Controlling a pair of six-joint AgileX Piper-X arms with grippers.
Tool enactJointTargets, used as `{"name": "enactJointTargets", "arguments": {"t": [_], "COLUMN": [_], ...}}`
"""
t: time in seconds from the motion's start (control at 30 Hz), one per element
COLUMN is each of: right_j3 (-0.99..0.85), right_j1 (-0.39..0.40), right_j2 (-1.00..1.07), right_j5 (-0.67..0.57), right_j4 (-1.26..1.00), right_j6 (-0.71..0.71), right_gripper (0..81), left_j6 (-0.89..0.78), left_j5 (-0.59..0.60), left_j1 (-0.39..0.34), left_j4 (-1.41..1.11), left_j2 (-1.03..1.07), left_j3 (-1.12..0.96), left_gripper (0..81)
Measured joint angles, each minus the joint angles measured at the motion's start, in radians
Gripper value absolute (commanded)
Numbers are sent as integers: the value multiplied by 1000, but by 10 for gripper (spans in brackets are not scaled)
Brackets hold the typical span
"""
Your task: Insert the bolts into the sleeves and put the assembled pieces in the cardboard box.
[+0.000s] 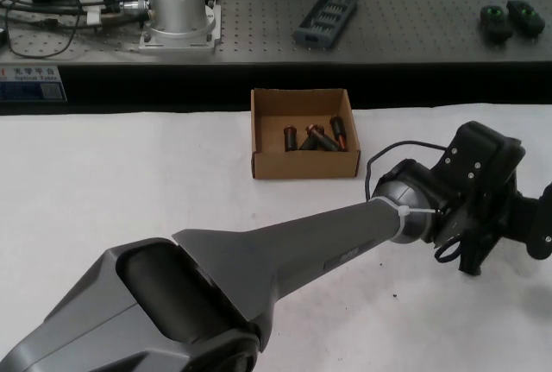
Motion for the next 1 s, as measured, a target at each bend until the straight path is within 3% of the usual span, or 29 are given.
{"name": "enactJointTargets", "arguments": {"t": [0.4,0.8,0.87,1.0], "right_j3": [0,0,0,0], "right_j1": [0,0,0,0], "right_j2": [0,0,0,0], "right_j5": [11,21,20,20], "right_j4": [7,15,15,15], "right_j6": [0,0,0,0], "right_gripper": [71,71,71,71], "left_j6": [89,90,37,-234], "left_j5": [-105,-128,-128,-104], "left_j1": [-8,-8,-8,-8], "left_j4": [163,337,337,273], "left_j2": [-1,-7,-6,1], "left_j3": [-31,-66,-70,-111], "left_gripper": [6,6,6,6]}}
